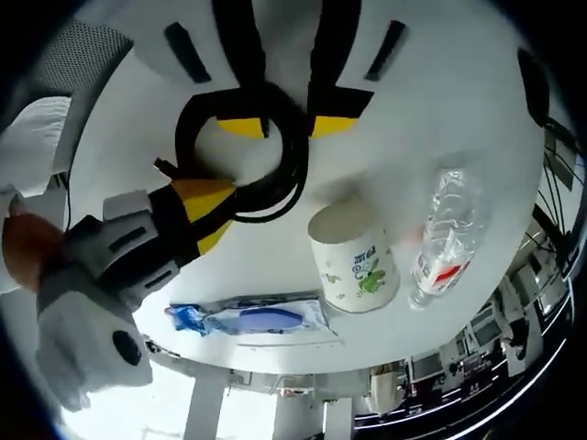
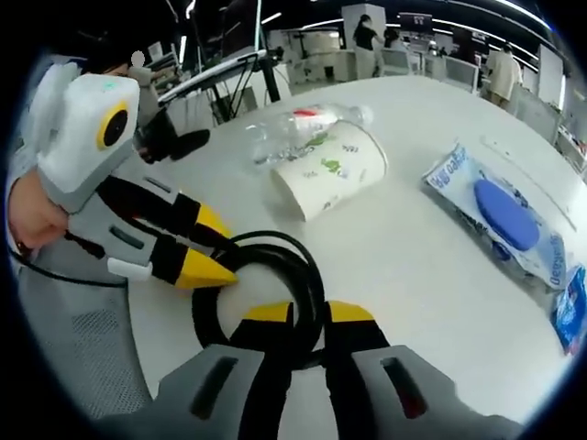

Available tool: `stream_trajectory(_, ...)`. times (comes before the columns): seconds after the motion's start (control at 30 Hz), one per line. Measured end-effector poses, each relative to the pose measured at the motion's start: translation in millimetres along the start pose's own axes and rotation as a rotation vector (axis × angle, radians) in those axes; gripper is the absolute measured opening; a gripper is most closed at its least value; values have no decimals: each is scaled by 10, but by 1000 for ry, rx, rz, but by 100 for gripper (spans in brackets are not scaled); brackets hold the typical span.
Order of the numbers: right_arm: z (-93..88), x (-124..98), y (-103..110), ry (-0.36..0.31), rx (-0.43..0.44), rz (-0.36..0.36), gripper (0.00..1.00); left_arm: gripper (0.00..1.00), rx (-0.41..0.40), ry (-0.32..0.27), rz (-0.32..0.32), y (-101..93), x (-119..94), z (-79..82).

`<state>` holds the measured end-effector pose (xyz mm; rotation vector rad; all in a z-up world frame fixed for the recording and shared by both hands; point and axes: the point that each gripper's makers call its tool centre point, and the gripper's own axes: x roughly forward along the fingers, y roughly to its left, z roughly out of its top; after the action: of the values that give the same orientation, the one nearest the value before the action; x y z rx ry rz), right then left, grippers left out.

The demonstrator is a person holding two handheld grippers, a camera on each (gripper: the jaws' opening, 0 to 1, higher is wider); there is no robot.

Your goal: Arrange the tabletop items into an orderly group along one side of the table until the central work area is clear of visible clutter.

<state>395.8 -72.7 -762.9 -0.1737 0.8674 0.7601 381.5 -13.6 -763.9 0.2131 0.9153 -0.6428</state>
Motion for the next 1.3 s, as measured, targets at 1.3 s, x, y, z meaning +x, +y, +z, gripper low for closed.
stream_trajectory(1.3, 159, -1600, -925, -229, 180, -179, 2, 4, 222, -95, -253, -1000, -65, 1429)
